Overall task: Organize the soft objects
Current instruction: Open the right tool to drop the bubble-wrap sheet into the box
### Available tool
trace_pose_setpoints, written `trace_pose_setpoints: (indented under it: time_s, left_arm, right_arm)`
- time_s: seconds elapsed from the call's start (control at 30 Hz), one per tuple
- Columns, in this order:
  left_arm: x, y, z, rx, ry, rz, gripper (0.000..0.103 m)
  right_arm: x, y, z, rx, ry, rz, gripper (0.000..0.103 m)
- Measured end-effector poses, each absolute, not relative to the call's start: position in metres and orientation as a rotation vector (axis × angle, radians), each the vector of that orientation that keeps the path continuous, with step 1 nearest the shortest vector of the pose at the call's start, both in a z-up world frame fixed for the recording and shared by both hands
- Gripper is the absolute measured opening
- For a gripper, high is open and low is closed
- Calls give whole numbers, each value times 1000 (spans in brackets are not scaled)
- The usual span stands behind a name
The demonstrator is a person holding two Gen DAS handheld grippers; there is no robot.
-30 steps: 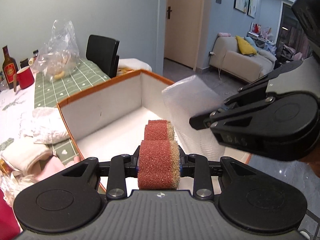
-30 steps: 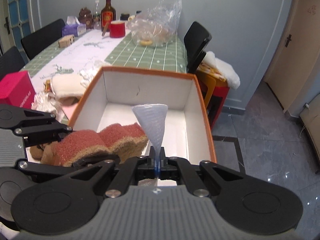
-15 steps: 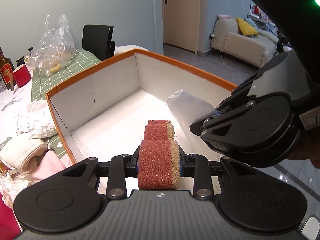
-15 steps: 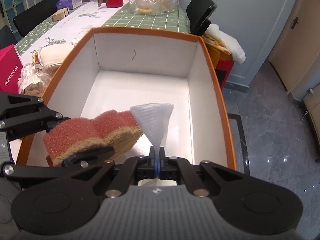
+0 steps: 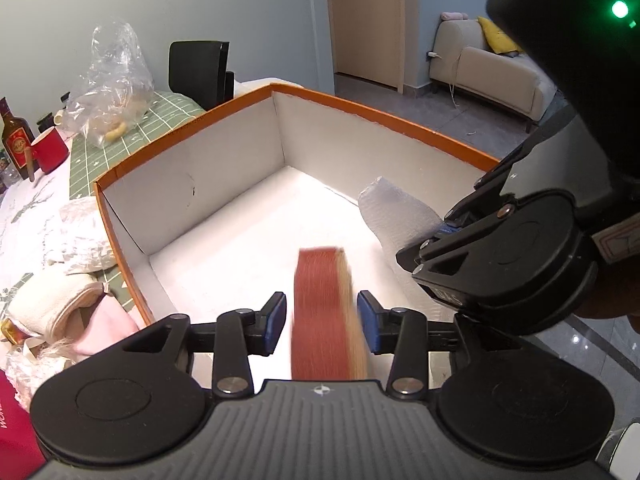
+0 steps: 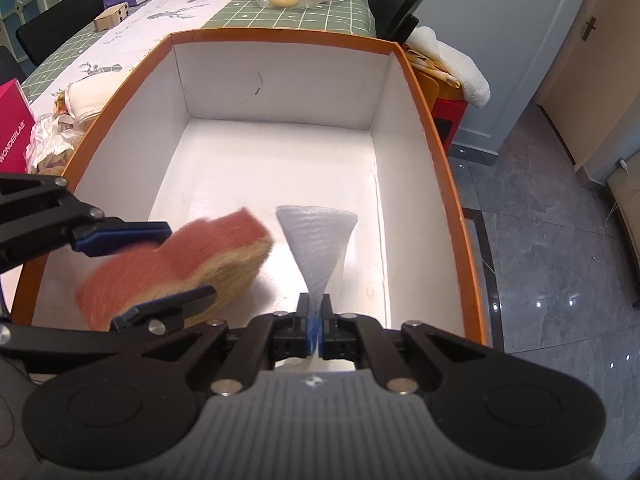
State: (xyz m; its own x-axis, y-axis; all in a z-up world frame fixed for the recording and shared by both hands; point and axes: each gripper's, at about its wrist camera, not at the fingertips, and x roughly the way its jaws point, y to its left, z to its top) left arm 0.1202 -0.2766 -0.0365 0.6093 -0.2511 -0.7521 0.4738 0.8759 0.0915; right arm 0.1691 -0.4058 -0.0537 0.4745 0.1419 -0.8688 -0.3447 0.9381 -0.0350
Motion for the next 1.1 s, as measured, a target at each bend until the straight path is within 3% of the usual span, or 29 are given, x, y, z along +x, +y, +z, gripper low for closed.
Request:
trace_pose_setpoints:
  time_s: [0.07,0.13,0.2,0.33,1.1]
  left_arm:
    - [120,-275,-32,301,808,-420,62]
    - [117,-272,-27,305,789,-420,68]
    - [116,-269,-23,297,781,-417,68]
    - [113,-262,-15,272,764,-417,68]
    - [84,-161,34,227,661,-344,68]
  right_arm:
    - [170,-405,-53,-222,1027,283,2]
    - [169,-403,-49,-248,1009,254,8]
    - [167,-404,-43,-245,980,235,18]
    - [161,-408,-26,-213,902,212,22]
    - [122,-358,19,-219,721,347,22]
